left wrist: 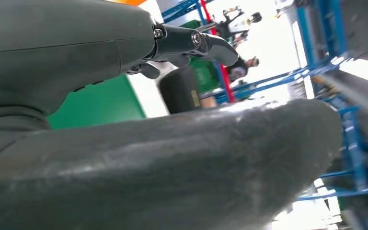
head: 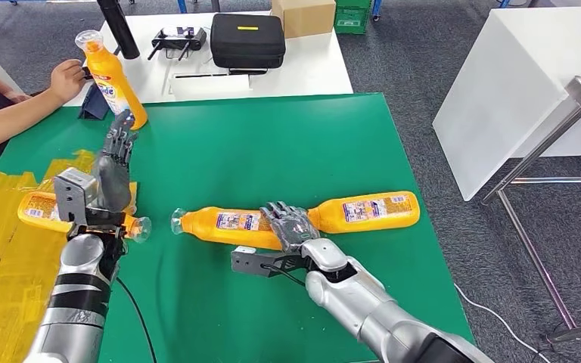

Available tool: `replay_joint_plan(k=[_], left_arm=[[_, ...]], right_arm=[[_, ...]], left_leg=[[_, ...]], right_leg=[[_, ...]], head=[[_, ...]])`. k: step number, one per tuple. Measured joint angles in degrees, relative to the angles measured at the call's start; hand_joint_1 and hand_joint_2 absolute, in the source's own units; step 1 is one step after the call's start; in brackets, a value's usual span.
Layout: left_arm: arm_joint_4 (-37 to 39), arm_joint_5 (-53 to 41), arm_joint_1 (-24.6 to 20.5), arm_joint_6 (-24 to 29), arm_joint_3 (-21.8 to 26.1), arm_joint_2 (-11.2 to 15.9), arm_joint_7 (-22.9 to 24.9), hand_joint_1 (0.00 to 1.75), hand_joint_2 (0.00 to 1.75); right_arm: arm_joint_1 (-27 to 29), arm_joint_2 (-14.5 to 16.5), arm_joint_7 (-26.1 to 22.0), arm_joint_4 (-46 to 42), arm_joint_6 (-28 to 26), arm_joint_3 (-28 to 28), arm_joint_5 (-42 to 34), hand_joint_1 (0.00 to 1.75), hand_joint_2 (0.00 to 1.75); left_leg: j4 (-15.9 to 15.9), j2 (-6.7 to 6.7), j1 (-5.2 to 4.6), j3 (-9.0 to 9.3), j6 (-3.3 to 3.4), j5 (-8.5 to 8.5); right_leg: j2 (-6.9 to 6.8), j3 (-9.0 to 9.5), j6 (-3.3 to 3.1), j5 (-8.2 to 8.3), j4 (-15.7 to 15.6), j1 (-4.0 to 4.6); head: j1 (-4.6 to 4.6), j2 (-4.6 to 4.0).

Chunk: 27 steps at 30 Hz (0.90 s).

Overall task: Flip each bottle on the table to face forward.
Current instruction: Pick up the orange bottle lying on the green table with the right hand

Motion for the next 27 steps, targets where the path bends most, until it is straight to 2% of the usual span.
replay_joint_plan(k=[3,7,16,23,27], left_arm=[[-2.8,2.3,0.4,-0.7,0.4,-0.9,-0.2,0.00,0.00],[-5.3,4.1,0.5,-1.6,0.5,-1.9,-0.5,0.00,0.00],[-7.3,5.3,1.3,-1.8,0.4,-3.2,0.0,0.00,0.00],[-8.2,9.1,2.5,-3.1,0.8,-3.2,2.1,0.00,0.00],[-8.5,10.5,3.3,-3.8,1.5,-3.1,3.0,0.00,0.00]], right_arm=[[-1.0,1.7,0.6,3.4,0.1,0.2,4.3,0.01,1.75],[-2.3,4.0,1.3,7.3,0.3,1.1,8.1,1.73,1.75],[-2.4,6.5,0.4,10.5,-3.1,0.4,5.4,1.75,1.75],[-0.5,7.0,-3.0,9.7,-7.1,-5.7,-2.0,1.75,1.75],[0.7,7.0,-4.2,7.8,-8.0,-9.2,-3.7,1.75,1.75]], left_leg=[[0.0,0.04,0.01,0.04,-0.01,-0.01],[0.0,0.23,0.01,0.19,-0.02,-0.02],[0.0,0.32,0.01,0.41,-0.04,-0.04],[0.0,0.30,0.01,0.36,-0.04,-0.04],[0.0,0.27,0.00,0.28,-0.04,-0.04]], right_leg=[[0.01,0.01,0.00,0.00,0.0,0.01],[0.06,0.07,-0.01,0.00,0.0,0.02],[0.09,0.26,-0.03,0.01,0.0,0.02],[0.07,0.27,-0.03,0.00,0.0,0.01],[0.07,0.19,-0.02,0.00,0.0,0.00]], head=[[-0.01,0.00],[0.00,0.00],[0.00,0.00],[0.01,0.00],[0.01,0.00]])
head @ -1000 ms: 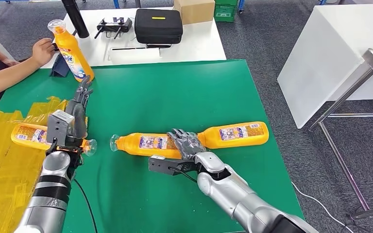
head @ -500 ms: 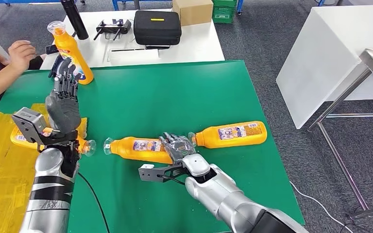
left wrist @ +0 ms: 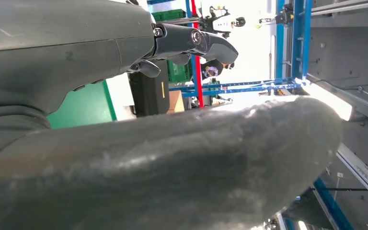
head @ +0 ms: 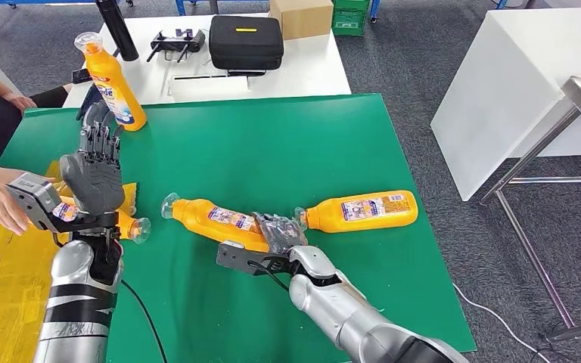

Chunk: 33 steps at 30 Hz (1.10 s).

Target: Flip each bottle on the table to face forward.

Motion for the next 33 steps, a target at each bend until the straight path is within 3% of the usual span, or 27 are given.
replay_joint_plan(k=[4,10,18,33], left_arm=[[-0.2,0.4,0.2,-0.1,0.3,0.0,0.3,0.00,1.75],[-0.2,6.6,1.4,-1.3,1.9,0.2,2.6,0.00,1.75],[-0.2,8.8,3.1,-2.1,3.8,0.4,2.7,0.00,1.75],[-0.2,9.0,4.1,-3.3,4.0,0.4,3.0,0.00,1.75]], right_arm=[[0.9,0.0,-0.6,-1.1,-0.2,-1.6,-0.7,1.75,1.75],[5.6,-0.1,-7.4,-10.6,0.1,-6.1,-10.8,1.75,1.75],[11.3,-0.5,-8.1,-28.5,3.6,-6.9,-16.7,1.75,1.75],[13.1,-0.5,-8.7,-35.0,3.1,-4.5,-19.6,1.75,1.75]], left_leg=[[0.0,-0.03,0.00,-0.04,0.00,0.00],[0.0,-0.01,0.00,-0.24,0.00,0.00],[0.0,-0.04,0.00,-0.44,0.00,0.00],[0.0,-0.07,0.00,-0.48,0.00,0.01]], right_leg=[[-0.01,-0.03,0.00,0.00,0.0,0.00],[-0.02,-0.23,0.00,0.00,0.0,0.00],[-0.03,-0.43,0.00,-0.01,0.0,0.00],[-0.03,-0.46,0.00,-0.01,0.0,0.00]], head=[[-0.01,0.00],[-0.01,0.00],[-0.01,0.00],[-0.01,0.00]])
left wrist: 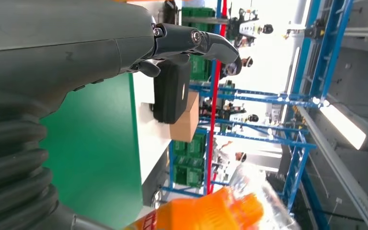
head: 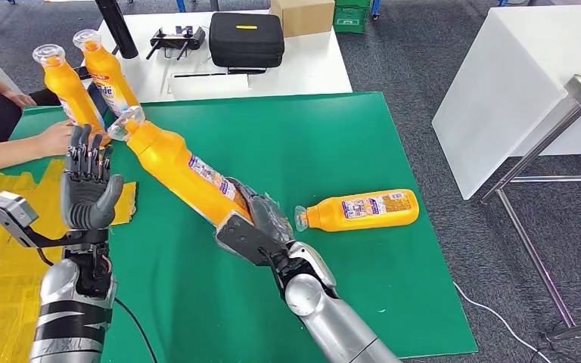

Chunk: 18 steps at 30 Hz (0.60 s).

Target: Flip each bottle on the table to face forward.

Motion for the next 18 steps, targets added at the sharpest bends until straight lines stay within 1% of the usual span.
replay_joint_plan(k=[7,14,18], left_arm=[[0.0,1.0,1.1,-2.7,-1.3,0.0,0.3,0.00,1.75],[0.0,1.6,1.6,-3.3,-1.6,0.0,0.6,0.00,1.75],[0.1,6.0,1.8,-7.6,-1.8,0.0,2.0,0.00,1.75]], right_arm=[[0.1,0.3,0.8,0.5,0.5,4.0,2.9,1.75,1.75],[0.0,0.5,1.0,1.2,0.5,5.3,3.4,1.75,1.75],[-1.1,0.9,1.2,3.3,0.9,7.2,5.7,1.75,1.75]], left_leg=[[0.0,0.00,0.00,-0.04,0.00,0.00],[0.0,0.00,0.00,-0.04,0.00,0.00],[0.0,0.03,0.00,-0.04,0.00,0.00]], right_leg=[[0.00,-0.04,0.00,0.00,0.0,0.00],[0.00,-0.04,0.00,0.00,0.0,0.00],[0.00,-0.04,0.00,0.00,0.0,0.00]], head=[[0.01,0.00],[0.02,0.00],[0.01,0.00]])
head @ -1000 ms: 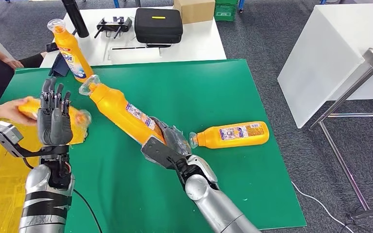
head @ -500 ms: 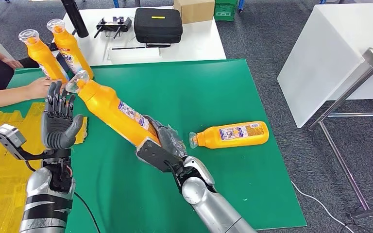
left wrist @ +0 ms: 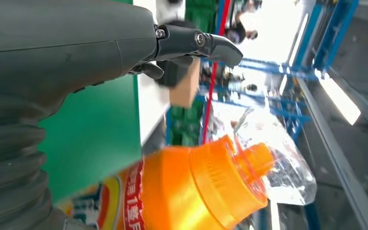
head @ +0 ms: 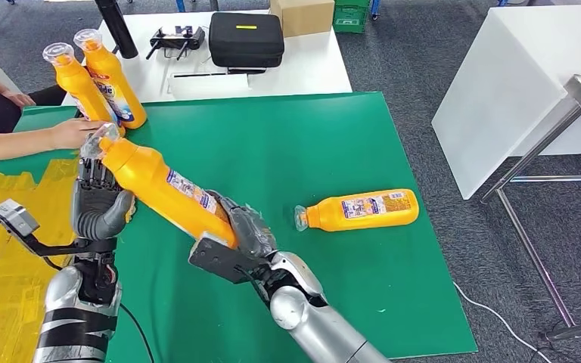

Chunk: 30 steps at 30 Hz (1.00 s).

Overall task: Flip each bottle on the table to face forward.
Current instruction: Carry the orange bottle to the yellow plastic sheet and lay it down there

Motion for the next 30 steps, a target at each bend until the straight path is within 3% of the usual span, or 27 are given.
replay_joint_plan(k=[5,10,16,20,25,30], left_arm=[[1.3,10.8,0.6,-8.4,-1.2,1.0,2.1,0.00,1.75],[3.4,16.0,1.4,-11.9,-2.1,2.8,3.2,0.00,1.75],[6.8,21.1,1.5,-18.6,-4.6,6.7,5.6,0.03,1.75],[8.7,18.7,1.6,-21.6,-7.2,10.2,4.3,1.75,1.75],[9.4,12.5,1.4,-21.6,-10.6,13.4,1.9,1.75,1.75],[9.9,11.5,1.3,-21.4,-12.4,15.1,1.6,1.75,1.75]], right_arm=[[-1.7,1.5,-0.9,6.0,0.3,4.5,3.6,1.75,1.75],[-3.2,2.1,-2.1,10.7,0.3,6.9,4.1,1.75,1.75],[-4.2,2.2,-3.1,13.9,0.6,8.8,3.8,1.75,1.75],[-4.3,2.2,-3.3,14.9,1.1,9.6,3.3,1.75,1.75],[-4.3,2.2,-3.3,16.3,1.6,10.2,2.6,1.75,1.75],[-4.3,2.2,-3.3,17.4,1.7,10.4,2.4,1.75,1.75]], left_leg=[[0.0,0.00,0.01,-0.01,0.00,0.00],[0.0,0.03,0.02,-0.03,-0.01,0.00],[0.0,0.03,0.02,-0.03,0.00,0.00],[0.0,0.03,0.02,-0.03,-0.01,0.00],[0.0,0.03,0.02,-0.04,-0.01,0.00],[0.0,0.02,0.02,-0.04,0.00,0.00]], right_leg=[[0.00,-0.04,0.00,-0.01,0.0,0.01],[0.01,-0.09,-0.02,-0.01,0.0,0.02],[0.00,-0.08,-0.02,-0.01,0.0,0.01],[0.00,-0.09,-0.02,-0.01,0.0,0.01],[0.00,-0.09,-0.02,-0.01,0.0,0.01],[0.00,-0.08,-0.02,-0.01,0.0,0.01]], head=[[-0.02,0.00],[-0.01,0.00],[0.00,0.00],[0.00,0.00],[0.01,0.00],[0.01,0.00]])
